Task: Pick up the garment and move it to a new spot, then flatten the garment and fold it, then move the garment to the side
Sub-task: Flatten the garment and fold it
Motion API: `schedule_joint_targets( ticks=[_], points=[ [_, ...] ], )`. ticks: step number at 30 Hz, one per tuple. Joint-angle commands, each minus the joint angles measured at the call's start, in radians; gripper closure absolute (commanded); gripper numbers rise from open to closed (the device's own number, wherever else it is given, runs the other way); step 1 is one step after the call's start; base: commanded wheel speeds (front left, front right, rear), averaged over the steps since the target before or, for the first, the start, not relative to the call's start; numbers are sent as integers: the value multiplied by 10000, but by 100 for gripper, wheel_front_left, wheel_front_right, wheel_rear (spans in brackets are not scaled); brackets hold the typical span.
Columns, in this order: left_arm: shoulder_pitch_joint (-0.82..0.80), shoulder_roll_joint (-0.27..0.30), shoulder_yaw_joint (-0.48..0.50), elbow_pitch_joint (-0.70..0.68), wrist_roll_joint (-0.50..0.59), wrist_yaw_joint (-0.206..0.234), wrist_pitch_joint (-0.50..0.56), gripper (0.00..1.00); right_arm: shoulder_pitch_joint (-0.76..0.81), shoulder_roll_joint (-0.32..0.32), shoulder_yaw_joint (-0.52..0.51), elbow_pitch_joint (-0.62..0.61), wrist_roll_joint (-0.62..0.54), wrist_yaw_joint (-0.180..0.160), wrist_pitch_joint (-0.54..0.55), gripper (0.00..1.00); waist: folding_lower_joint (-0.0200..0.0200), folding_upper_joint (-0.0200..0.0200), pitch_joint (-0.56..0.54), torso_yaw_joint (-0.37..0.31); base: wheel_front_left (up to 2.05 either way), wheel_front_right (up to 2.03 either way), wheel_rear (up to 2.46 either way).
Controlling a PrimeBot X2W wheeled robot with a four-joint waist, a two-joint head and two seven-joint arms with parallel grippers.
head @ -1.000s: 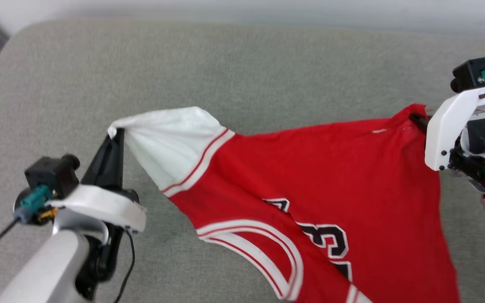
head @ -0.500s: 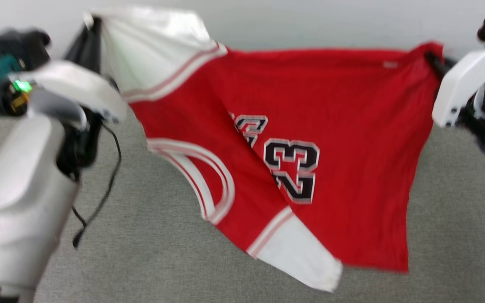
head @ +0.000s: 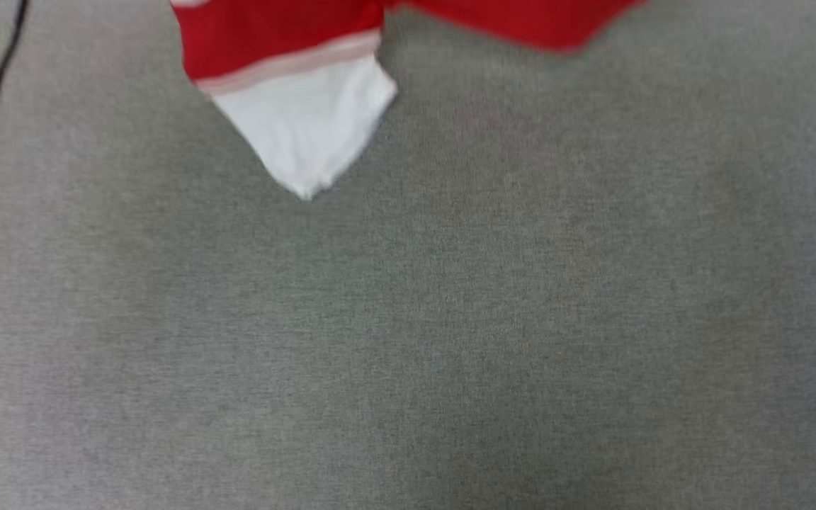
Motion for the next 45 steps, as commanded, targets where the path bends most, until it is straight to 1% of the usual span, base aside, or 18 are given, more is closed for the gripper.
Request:
schedule_joint_targets(
  ticks=[1,5,13,19,25,28,31,35,39,45],
  points=[
    [-386,79,-18,132,92,-78,-42,100,-376,40,19,97,-144,-7,-162,100,-1,0,485,-110,0,0,0],
    [-1312,71,35,465,99,-235,-67,100,-1154,107,61,365,-230,-7,-412,100,-1,0,937,-106,0,0,0],
    [-2366,-3,-60,1075,225,-383,-69,100,-2189,171,189,847,-304,-7,-831,100,-1,0,1840,-42,0,0,0],
    [-2464,-131,-104,1308,179,-417,-114,100,-2634,320,419,1247,-205,-7,-987,100,-1,0,2449,-24,0,0,0],
    [-1912,-317,-42,1727,-122,-570,-249,100,-2792,469,1024,1862,72,-7,-1232,100,-1,0,2841,29,0,0,0],
    [-1479,-457,-5,1999,-333,-711,-343,100,-2628,473,1394,2142,341,-7,-1330,100,-1,0,2809,103,0,0,0],
    [-811,-601,1,2284,-542,-885,-438,100,-2139,423,1825,2380,663,-7,-1350,100,-1,0,2586,195,0,0,0],
    [235,-664,63,2498,-855,-1113,-575,100,-1344,178,2438,2228,1195,-7,-1478,100,-1,0,2158,305,0,0,0],
    [1862,-605,110,2544,-1139,-1276,-718,100,164,-28,2978,1980,1863,-7,-1739,100,-1,0,1319,325,0,0,0],
    [4810,-576,270,2085,-1519,-1288,-897,100,2743,-485,3510,1383,2699,-7,-2055,100,-1,0,-48,423,0,0,0]
  ],
)
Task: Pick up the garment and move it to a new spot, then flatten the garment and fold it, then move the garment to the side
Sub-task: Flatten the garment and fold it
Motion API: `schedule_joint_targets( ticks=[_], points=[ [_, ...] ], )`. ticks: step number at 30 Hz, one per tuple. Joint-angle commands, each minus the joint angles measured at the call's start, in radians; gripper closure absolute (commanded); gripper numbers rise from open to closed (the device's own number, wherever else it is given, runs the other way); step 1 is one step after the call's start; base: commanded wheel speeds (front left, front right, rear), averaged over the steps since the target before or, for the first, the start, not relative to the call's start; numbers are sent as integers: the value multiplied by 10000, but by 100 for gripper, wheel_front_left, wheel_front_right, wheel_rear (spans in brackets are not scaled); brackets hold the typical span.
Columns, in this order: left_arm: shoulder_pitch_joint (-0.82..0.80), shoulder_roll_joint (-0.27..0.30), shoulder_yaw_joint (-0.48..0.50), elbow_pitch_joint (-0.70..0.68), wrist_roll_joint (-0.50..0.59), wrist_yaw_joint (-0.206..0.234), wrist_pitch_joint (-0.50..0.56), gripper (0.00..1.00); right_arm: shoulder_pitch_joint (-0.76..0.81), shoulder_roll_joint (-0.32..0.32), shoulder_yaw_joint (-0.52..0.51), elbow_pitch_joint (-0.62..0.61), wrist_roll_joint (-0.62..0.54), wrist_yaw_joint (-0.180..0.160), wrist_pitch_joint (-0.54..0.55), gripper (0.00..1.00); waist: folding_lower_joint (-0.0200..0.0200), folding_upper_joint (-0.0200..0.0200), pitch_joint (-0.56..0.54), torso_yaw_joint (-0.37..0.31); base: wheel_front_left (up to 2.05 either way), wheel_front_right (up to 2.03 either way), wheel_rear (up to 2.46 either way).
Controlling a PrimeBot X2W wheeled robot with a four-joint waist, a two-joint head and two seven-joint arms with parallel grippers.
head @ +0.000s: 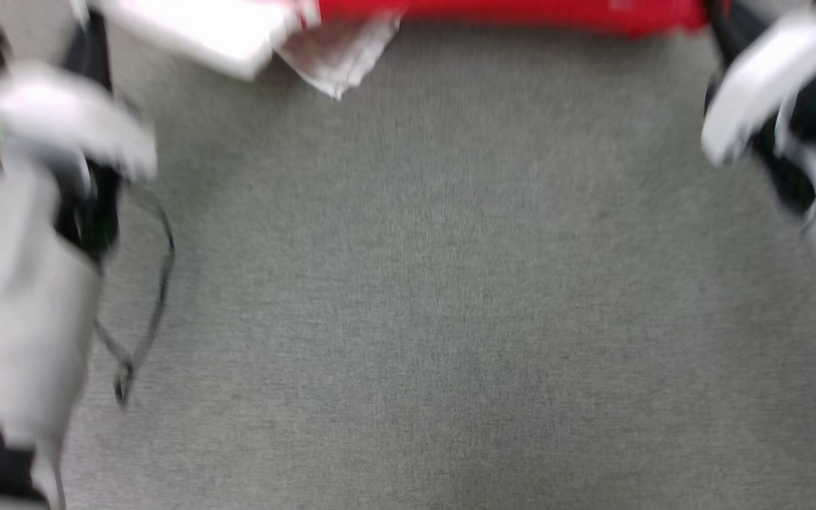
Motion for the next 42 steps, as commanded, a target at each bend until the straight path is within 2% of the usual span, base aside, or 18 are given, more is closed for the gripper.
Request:
schedule_joint_targets(
  ticks=[1,8,15,21,26,29,32,36,42],
  points=[
    [1539,177,253,-505,-220,201,-101,100,1261,-267,119,-321,355,-7,-108,100,0,0,-1226,62,0,0,0],
    [5105,602,593,-2533,-432,1127,-129,100,3930,-764,-98,-1145,765,-10,-214,100,0,0,-2569,117,0,0,0],
    [8371,1179,875,-5531,-740,2673,329,100,6604,-941,-840,-2338,470,-13,108,100,0,0,-3492,162,0,0,0],
    [10708,1525,1126,-7983,-1017,4035,808,100,8926,-672,-1959,-3869,5,-13,917,100,0,0,-4034,191,0,0,0],
    [12077,1615,1479,-9549,-1258,4802,842,100,10785,-257,-3104,-5388,-479,-13,1956,100,0,0,-4312,274,0,0,0],
    [12457,1653,1509,-10275,-1329,4991,943,100,11484,110,-3817,-6394,-808,-12,2534,100,0,0,-4267,260,0,0,0],
    [12285,1632,1416,-10489,-1334,4934,1033,100,11757,518,-4202,-7068,-1190,-12,3048,100,0,0,-4084,211,0,0,0],
    [11339,1548,1183,-10173,-1213,4574,1127,100,11259,894,-4389,-7262,-1499,-10,3525,100,0,0,-3786,124,0,0,0],
    [9250,1206,739,-8746,-1047,3752,1295,100,9835,991,-4046,-6503,-1748,-9,3697,100,0,0,-3164,-85,0,0,0]
  ],
)
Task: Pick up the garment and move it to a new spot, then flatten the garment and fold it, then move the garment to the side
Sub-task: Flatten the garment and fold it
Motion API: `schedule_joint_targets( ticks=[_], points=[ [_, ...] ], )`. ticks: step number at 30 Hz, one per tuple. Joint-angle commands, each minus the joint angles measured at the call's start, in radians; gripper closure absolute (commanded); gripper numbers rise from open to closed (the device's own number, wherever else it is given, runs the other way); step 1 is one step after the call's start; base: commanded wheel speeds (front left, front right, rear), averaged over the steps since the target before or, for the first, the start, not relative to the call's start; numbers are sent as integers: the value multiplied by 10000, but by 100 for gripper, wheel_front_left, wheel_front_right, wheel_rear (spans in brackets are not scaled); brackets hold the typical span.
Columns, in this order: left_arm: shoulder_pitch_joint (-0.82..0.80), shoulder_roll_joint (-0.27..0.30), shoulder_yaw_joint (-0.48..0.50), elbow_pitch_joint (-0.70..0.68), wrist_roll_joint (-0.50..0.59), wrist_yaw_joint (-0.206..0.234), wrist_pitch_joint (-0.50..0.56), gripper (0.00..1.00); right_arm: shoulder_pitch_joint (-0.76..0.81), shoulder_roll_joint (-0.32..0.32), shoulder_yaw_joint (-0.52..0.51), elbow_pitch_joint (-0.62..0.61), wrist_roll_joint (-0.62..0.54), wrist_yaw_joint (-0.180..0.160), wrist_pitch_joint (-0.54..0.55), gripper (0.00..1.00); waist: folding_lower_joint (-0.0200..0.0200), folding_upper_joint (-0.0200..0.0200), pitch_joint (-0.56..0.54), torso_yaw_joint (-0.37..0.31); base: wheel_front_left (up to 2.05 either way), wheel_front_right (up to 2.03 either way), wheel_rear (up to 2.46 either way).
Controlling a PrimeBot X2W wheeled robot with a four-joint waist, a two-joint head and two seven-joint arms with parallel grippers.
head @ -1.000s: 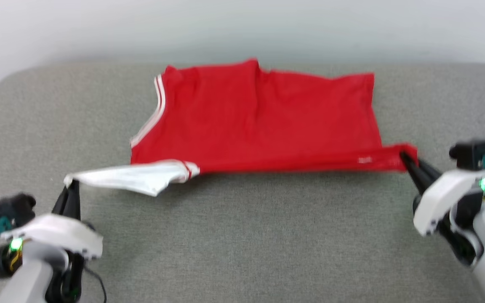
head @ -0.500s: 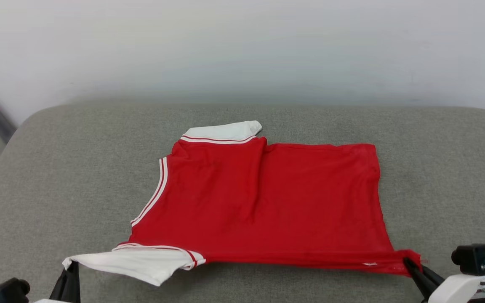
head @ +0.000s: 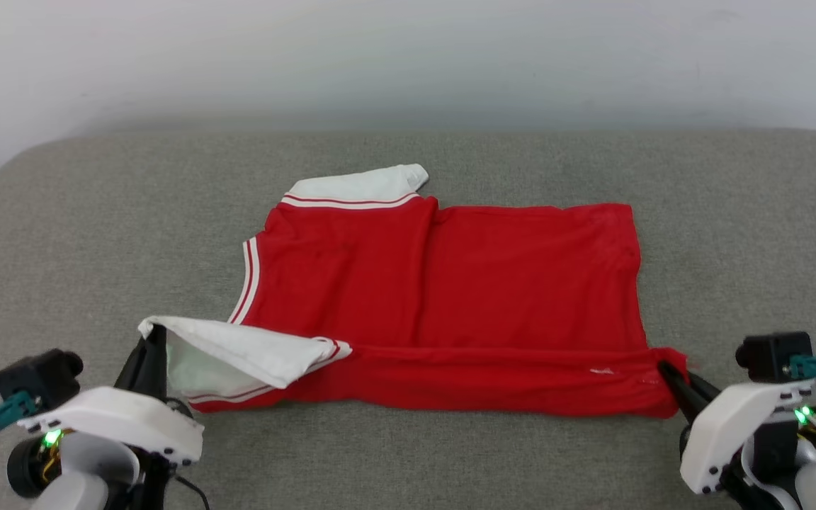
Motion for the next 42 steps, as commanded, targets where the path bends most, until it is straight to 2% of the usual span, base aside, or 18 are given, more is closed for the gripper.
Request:
schedule_joint_targets(
  ticks=[1,8,13,14,16,17,18,19,20,21,26,33,36,42],
  points=[
    [-479,-49,-49,371,82,-209,23,100,-494,-7,136,249,-25,-11,-103,100,-1,0,300,-172,0,0,0],
    [-2288,-575,-565,2445,146,-1033,249,100,-2273,-242,1200,1939,107,-9,-584,100,-1,0,986,-305,0,0,0],
    [-3053,-878,-756,3671,99,-1446,350,100,-3074,-368,1789,2897,184,-9,-1109,100,-1,0,1339,-346,0,0,0],
    [-3190,-965,-839,3948,74,-1571,423,100,-3229,-376,1949,3136,203,-9,-1242,91,-1,0,1397,-347,0,0,0],
    [-3453,-1106,-943,4507,3,-1802,548,100,-3530,-364,2176,3631,253,-9,-1543,59,-1,0,1504,-342,0,0,0],
    [-3542,-1178,-1005,4815,-75,-1931,672,100,-3617,-322,2304,3887,317,-9,-1648,13,-1,0,1521,-340,0,0,0],
    [-3615,-1265,-1081,5074,-157,-2060,819,85,-3708,-293,2435,4134,322,-9,-1764,0,-1,0,1530,-339,0,0,0],
    [-3725,-1319,-1108,5304,-162,-2169,869,64,-3801,-281,2538,4353,377,-9,-1891,0,-1,0,1541,-335,0,0,0],
    [-3845,-1373,-1138,5502,-162,-2249,882,35,-3858,-258,2650,4551,439,-9,-2003,0,-1,0,1545,-326,0,0,0],
    [-3916,-1443,-1199,5688,-205,-2348,959,0,-3904,-253,2757,4734,484,-11,-2141,0,-1,0,1539,-319,0,0,0],
    [-4213,-1504,-1254,6449,-201,-2706,807,0,-3986,-319,3062,5133,662,-9,-3274,0,-1,0,1329,-302,0,0,0],
    [-4267,-1176,-1376,6703,19,-3006,698,0,-3538,-489,2832,4704,597,-9,-5452,0,-1,0,569,-355,0,0,0],
    [-4125,-808,-1502,6506,41,-3134,1141,0,-3244,-480,2448,4320,419,-9,-5801,0,-1,0,207,-424,0,0,0],
    [-3777,252,-1953,5572,-164,-3139,3385,0,-2447,-316,1671,3168,-112,-9,-5829,0,-1,0,-69,-632,0,0,0]
  ],
)
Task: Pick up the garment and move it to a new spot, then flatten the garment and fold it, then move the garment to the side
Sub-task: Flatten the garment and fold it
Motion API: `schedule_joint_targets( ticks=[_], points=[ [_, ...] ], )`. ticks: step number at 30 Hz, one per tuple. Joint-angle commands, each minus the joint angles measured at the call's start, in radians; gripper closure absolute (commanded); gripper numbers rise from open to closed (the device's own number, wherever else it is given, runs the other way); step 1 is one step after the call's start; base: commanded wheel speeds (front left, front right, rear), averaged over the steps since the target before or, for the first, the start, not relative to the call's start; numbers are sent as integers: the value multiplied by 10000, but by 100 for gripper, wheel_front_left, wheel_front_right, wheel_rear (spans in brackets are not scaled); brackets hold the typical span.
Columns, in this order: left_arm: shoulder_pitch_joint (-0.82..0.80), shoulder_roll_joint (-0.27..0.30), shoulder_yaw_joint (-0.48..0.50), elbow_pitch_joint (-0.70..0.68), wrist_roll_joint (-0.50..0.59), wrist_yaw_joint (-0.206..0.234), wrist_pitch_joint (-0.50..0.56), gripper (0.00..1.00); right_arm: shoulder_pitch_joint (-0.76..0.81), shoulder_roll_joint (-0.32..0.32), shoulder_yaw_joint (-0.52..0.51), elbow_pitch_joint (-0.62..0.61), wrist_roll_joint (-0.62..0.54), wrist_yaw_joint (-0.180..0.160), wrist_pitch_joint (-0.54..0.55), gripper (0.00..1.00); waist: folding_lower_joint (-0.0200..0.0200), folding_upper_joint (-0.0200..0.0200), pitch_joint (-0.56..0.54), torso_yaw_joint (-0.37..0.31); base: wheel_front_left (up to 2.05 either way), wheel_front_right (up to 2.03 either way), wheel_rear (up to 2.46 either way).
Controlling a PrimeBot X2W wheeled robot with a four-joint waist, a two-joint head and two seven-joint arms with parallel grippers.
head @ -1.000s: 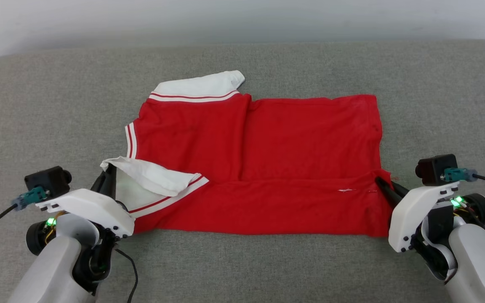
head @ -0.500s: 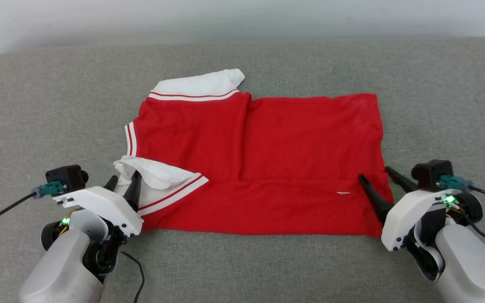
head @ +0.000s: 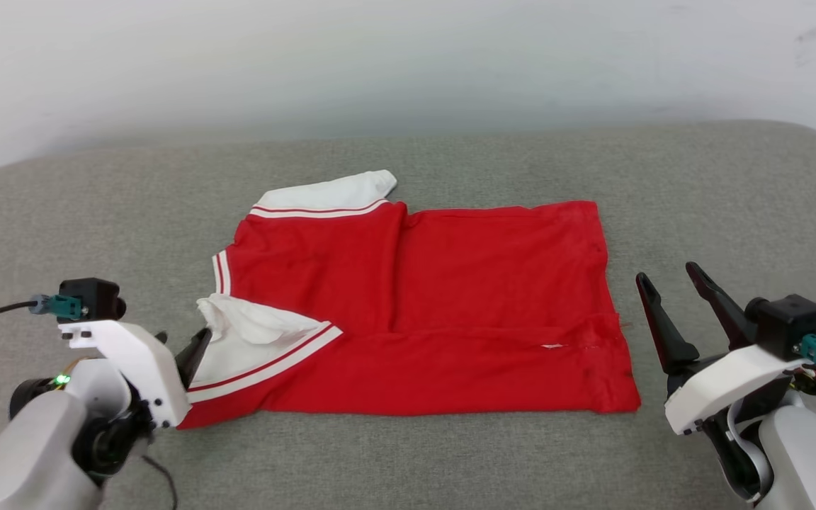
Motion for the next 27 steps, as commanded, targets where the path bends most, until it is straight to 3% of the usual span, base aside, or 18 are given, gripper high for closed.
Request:
schedule_joint_targets(
  ticks=[1,5,10,15,16,17,18,23,27],
  points=[
    [148,173,-52,-138,-86,55,320,0,196,57,-102,-179,-106,-7,59,0,0,0,6,-83,0,0,0],
    [386,884,-134,-890,-536,382,2085,0,627,342,-475,-1142,-540,-7,380,0,0,0,321,-289,0,0,0],
    [552,1470,-130,-1491,-917,850,3414,0,934,806,-838,-2140,-950,-7,769,0,0,0,997,-584,0,0,0],
    [852,1481,-216,-1491,-1308,1148,4182,0,1058,1116,-962,-2698,-1131,-7,1011,0,0,0,1507,-873,0,0,0],
    [975,1391,-283,-1469,-1406,1171,4341,11,1089,1142,-987,-2749,-1127,-7,1046,0,0,0,1561,-911,0,0,0],
    [1093,1245,-329,-1496,-1513,1173,4432,68,1097,1167,-1043,-2790,-1098,-7,1101,0,0,0,1596,-929,0,0,0],
    [1192,1084,-358,-1516,-1649,1191,4505,100,1122,1172,-1106,-2832,-1051,-7,1151,0,0,0,1621,-934,0,0,0],
    [1417,857,-314,-1631,-1658,1154,4100,100,1252,930,-1280,-2862,-579,-7,1871,0,0,0,1525,-822,0,0,0],
    [1191,985,-60,-1895,-1342,1198,3318,100,1188,528,-1449,-2566,110,-7,3476,0,0,0,1328,-607,0,0,0]
  ],
)
